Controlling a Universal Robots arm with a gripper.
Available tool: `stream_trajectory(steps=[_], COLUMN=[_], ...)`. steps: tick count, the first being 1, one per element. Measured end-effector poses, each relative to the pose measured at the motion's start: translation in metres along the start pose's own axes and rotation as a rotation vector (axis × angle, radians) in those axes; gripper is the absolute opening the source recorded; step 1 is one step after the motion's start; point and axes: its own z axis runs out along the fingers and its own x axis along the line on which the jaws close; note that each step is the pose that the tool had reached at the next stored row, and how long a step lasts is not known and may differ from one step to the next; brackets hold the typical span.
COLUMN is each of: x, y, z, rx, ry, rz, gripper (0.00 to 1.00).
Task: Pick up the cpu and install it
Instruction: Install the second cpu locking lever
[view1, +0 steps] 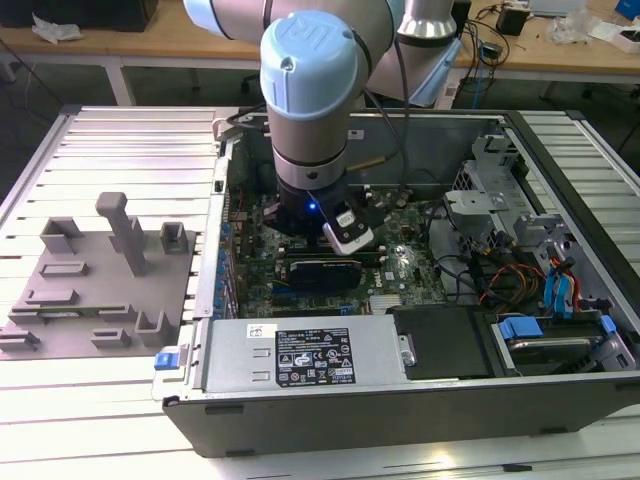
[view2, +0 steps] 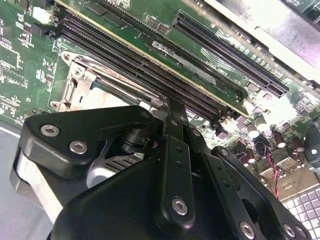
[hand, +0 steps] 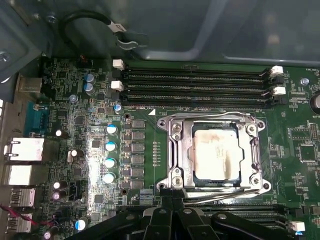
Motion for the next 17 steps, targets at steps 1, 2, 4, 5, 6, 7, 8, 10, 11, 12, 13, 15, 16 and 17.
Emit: stream_trajectory(steps=[1,2,4,5,6,7,8,10,11,12,13,15,16,17], x=[0.0000,0.0000,0.0000,0.0000,0.0000,0.0000,0.0001,0.0001,0.0001,0.0002,0.0002,0.0003,0.0006,0.0010], y=[-0.0009,-0.0019,-0.0030,-0.0035,-0.0042,-0.0045,-0.0048,-0.0052,-0.0057,-0.0059,-0.0062,-0.0064,-0.0066,-0.0067], z=[-0.0002,-0.0004,-0.0007,-0.0008,-0.0009,-0.0010,-0.0010,-0.0011,-0.0011,-0.0012,-0.0011,-0.0009,-0.0006,-0.0003], rx=[-0.0044,-0.0112,-0.0208,-0.0280,-0.0361,-0.0371,-0.0374,-0.0374,-0.0374,-0.0373,-0.0373,-0.0374,-0.0372,-0.0372], ry=[-0.0004,-0.0009,-0.0015,-0.0018,-0.0023,-0.0026,-0.0027,-0.0032,-0.0035,-0.0038,-0.0042,-0.0049,-0.0055,-0.0063], rz=[0.002,0.004,0.007,0.008,0.011,0.011,0.012,0.014,0.016,0.017,0.018,0.021,0.024,0.026], gripper=[0.11,0.11,0.11,0.11,0.11,0.11,0.11,0.11,0.11,0.11,0.11,0.11,0.11,0.11])
